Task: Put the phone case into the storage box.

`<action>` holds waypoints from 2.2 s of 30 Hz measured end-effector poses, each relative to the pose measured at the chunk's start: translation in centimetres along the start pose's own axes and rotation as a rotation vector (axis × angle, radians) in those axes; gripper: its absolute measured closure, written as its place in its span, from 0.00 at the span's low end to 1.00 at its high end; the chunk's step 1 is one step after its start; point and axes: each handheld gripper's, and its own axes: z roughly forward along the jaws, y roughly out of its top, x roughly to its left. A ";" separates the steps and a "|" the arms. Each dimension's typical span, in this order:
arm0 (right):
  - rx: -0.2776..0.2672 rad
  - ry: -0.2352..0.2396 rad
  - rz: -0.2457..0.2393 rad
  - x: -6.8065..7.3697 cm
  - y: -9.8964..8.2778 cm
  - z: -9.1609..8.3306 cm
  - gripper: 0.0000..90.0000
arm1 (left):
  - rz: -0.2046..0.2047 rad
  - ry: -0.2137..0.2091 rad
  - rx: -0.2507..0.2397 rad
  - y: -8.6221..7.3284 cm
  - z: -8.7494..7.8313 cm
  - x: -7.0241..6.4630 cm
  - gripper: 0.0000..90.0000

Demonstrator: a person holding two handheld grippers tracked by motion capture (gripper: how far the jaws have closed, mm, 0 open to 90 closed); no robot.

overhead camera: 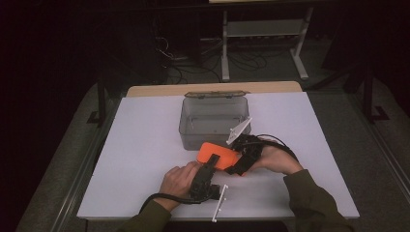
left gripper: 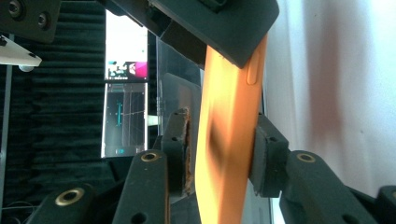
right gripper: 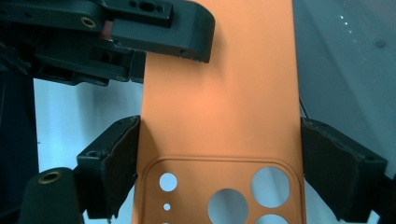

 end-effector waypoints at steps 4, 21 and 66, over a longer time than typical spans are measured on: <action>0.001 0.004 0.009 0.0 0.0 -0.1 0.17 | 0.001 -0.006 0.001 0.0 0.0 0.0 0.75; 0.003 0.028 0.035 -0.2 0.0 -0.2 0.17 | 0.017 -0.023 -0.002 0.0 -0.2 0.0 0.85; -0.076 0.084 0.039 -0.7 -0.5 -0.7 0.08 | 0.025 -0.010 -0.035 0.0 -0.4 0.1 0.89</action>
